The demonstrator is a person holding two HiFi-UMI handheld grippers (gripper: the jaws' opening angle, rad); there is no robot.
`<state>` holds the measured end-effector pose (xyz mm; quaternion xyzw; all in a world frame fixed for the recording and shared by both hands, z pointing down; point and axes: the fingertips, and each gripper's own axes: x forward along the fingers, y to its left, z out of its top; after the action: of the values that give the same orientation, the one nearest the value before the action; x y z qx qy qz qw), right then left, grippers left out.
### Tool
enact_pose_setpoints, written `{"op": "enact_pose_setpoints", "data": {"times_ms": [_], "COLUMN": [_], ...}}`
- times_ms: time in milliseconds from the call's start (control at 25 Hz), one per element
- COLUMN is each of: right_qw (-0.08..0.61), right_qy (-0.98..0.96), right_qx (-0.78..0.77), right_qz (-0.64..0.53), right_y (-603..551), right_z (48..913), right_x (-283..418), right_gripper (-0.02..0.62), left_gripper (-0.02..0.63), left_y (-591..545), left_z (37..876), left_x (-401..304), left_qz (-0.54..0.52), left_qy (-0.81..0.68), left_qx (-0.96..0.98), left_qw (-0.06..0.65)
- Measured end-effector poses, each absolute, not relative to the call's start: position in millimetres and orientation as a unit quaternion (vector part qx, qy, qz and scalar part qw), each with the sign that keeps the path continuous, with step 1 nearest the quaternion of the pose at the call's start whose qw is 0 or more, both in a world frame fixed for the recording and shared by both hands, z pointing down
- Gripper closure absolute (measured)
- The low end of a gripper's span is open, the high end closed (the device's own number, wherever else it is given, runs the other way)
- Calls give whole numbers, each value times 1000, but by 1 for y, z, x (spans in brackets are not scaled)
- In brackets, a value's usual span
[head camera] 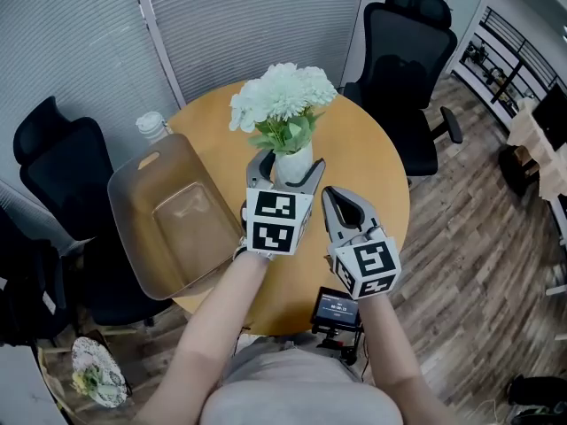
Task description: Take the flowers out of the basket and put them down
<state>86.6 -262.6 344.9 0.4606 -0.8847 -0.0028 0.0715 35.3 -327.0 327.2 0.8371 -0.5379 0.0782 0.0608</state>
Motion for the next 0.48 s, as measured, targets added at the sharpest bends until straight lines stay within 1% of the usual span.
{"op": "enact_pose_setpoints", "data": {"times_ms": [480], "right_qw": [94], "right_qy": [-878], "right_qx": [470], "right_qz": [-8], "right_y": [-284], "right_z": [374], "right_x": [108], "right_gripper": [571], "left_gripper": [252], "left_y": [-349], "left_z": [362], "left_x": [48], "left_qz": [43], "left_qy": [-546], "left_qx": [835], "left_qw": [53]}}
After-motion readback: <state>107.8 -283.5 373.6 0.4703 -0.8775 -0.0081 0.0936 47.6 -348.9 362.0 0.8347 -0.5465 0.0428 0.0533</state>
